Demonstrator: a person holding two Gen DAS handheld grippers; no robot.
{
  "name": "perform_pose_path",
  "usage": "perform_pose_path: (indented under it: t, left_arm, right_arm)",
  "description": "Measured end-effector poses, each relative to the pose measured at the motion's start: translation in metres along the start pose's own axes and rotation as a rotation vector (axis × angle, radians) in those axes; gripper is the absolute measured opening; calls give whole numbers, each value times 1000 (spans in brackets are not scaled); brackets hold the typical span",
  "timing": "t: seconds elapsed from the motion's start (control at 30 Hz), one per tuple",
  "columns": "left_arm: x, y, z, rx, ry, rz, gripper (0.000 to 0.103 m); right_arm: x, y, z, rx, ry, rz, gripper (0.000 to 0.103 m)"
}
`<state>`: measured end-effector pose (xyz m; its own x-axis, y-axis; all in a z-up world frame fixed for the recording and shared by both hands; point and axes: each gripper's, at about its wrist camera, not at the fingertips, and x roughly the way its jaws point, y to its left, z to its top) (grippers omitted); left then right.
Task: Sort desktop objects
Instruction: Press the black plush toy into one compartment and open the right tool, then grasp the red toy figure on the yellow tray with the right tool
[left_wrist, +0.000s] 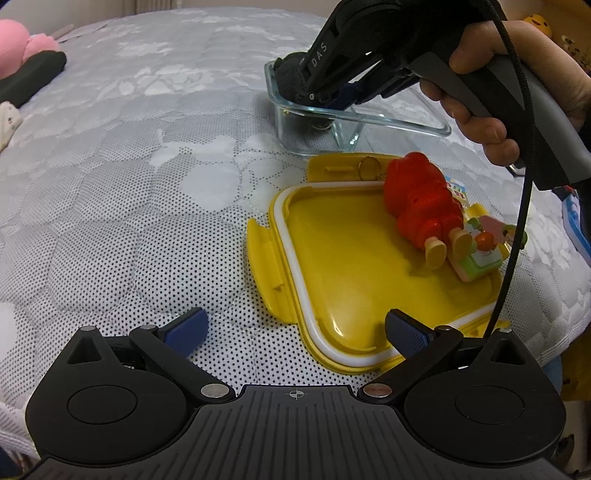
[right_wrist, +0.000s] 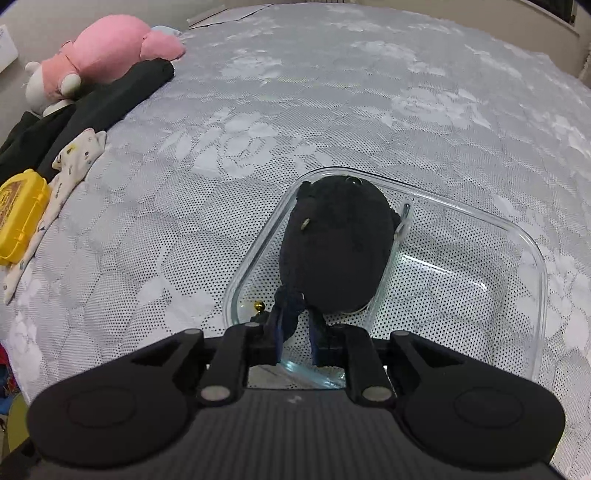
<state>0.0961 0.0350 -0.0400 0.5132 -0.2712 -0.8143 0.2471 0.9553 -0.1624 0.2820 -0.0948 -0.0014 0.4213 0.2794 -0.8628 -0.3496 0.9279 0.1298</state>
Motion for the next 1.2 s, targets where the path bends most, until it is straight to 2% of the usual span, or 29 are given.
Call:
perform_pose_path:
  t: [0.13,0.27,0.33,0.43,0.47,0.53,0.63,0.77,0.8,0.83,0.87,0.9,0.93,1.0,1.1,1.17,1.2]
  left_arm:
    - [0,0,-1,12,-2,3,103]
    - [1,0,-1,13,-3,3,103]
    - [2,-1,0,11,-3,5,103]
    - [2,-2,0,11,-2,13,103]
    - [2,-3,0,15,-2,15,103]
    - [1,-3,-1,21,0,16,103]
    - [-1,-1,-1,16,1,10,103]
    - [0,-2,2,7,12,15,103]
    - [0,-3,2,11,15,22,103]
    - [-1,-4,3,12,17,26,103]
    - [-2,-6,4,12,18,30,103]
    - [-3,-6,7,4,20,28,103]
    - [-6,-6,10,-6,19,20,103]
    - [-13,-8,17,-19,10,11,103]
    - [-26,-20,30,-8,-20,39,103]
    - [-29,-33,35,26,-30,76,103]
    - [-28,-40,35,48,-28,96,103]
  right_arm:
    - [-5,-4,1,17,6,-14,27]
    - [-28,-15,6,84,-18,37,28]
    - [-46,-17,10,91,-103,37,29]
    - [-58,-11,19,50,-275,-76,30]
    - [-53,-10,22,35,-297,-104,30]
    - [-38,-11,26,32,-290,-110,30]
    - [-16,-19,26,89,-230,-47,32]
    - [-34,-31,17,138,-260,-11,32]
    - [-47,-37,12,175,-277,21,35]
    - [-60,-41,6,198,-286,51,49]
    - [-75,-45,-2,206,-295,75,59]
    - [-91,-48,-14,202,-312,91,76]
    - [-107,-51,-28,185,-333,91,84]
    - [-134,-54,-58,141,-361,73,84]
    - [-153,-59,-101,92,-323,52,84]
    - [-150,-64,-124,98,-268,52,78]
    - [-147,-66,-134,106,-245,54,70]
